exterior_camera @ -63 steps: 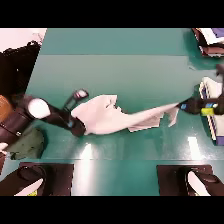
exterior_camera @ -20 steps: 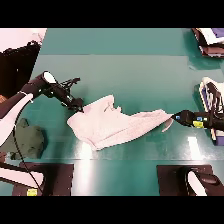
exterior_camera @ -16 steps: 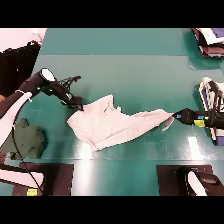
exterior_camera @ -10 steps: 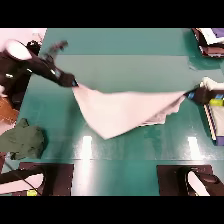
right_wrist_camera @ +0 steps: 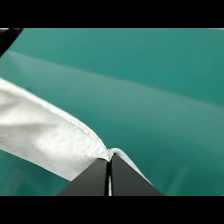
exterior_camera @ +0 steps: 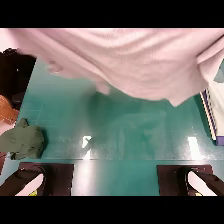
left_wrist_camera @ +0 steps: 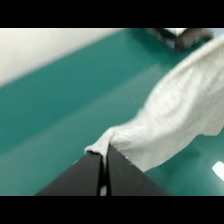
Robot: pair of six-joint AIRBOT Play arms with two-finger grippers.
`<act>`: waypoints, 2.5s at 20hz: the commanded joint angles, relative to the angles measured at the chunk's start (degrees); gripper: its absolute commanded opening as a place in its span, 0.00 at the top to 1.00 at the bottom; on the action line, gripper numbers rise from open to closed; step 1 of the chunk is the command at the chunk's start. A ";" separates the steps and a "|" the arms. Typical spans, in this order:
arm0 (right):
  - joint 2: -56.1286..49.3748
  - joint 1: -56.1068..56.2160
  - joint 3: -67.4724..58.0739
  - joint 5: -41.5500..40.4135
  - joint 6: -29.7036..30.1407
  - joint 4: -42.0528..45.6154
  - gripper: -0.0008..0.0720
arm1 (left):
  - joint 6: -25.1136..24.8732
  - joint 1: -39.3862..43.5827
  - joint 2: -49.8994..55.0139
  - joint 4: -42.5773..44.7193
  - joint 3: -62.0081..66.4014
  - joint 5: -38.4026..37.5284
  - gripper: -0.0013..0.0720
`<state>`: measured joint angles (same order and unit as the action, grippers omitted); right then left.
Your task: Fold the shirts.
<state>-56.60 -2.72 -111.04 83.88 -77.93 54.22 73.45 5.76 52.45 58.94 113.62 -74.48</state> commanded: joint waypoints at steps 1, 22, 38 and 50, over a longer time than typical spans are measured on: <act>0.39 -0.02 -11.10 2.78 -1.20 4.87 0.97 | 3.61 0.02 -3.80 0.52 8.02 1.64 0.95; -40.15 8.46 9.68 -2.47 -6.43 11.41 0.97 | 7.58 0.02 48.52 16.72 -11.13 1.84 0.95; -41.55 5.62 11.47 -6.97 -1.20 1.73 0.46 | 11.74 -9.27 46.73 18.14 -8.17 -9.62 0.25; -12.48 4.76 46.01 -8.79 2.60 1.22 0.46 | 10.10 -11.21 16.76 11.98 -62.20 -1.29 0.25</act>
<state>-74.70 2.07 -70.63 75.53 -75.81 55.68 83.90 -5.37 76.05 74.91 64.25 -79.59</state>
